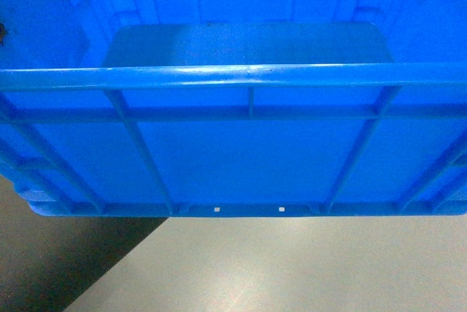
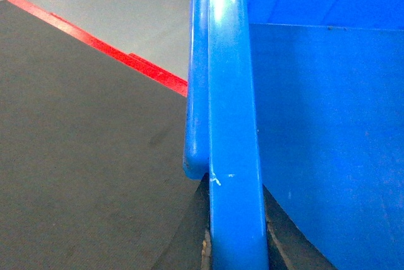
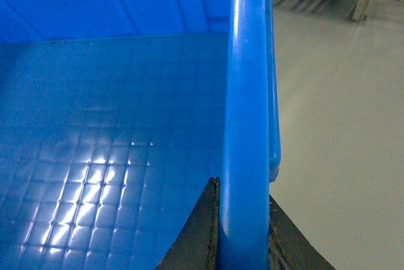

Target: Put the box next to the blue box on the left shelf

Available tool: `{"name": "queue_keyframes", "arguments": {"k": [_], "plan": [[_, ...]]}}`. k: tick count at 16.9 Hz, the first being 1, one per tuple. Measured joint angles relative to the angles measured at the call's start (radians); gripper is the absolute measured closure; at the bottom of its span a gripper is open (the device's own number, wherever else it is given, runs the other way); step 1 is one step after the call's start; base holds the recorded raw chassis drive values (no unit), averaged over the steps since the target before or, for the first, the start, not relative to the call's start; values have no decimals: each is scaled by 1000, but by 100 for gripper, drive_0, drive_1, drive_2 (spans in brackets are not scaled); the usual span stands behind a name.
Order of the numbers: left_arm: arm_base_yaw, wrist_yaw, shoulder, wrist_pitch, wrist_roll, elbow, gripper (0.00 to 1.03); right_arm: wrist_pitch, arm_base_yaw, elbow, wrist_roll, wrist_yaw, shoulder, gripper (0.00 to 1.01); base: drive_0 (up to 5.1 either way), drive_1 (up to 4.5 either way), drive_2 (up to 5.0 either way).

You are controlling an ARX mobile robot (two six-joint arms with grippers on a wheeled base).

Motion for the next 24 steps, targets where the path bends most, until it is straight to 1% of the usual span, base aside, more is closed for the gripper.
{"name": "queue_keyframes", "arguments": {"k": [24], "plan": [[0,0,-2,0,0,0,96,1,0,0,0,0,0,92,-146,-146,-146]]}}
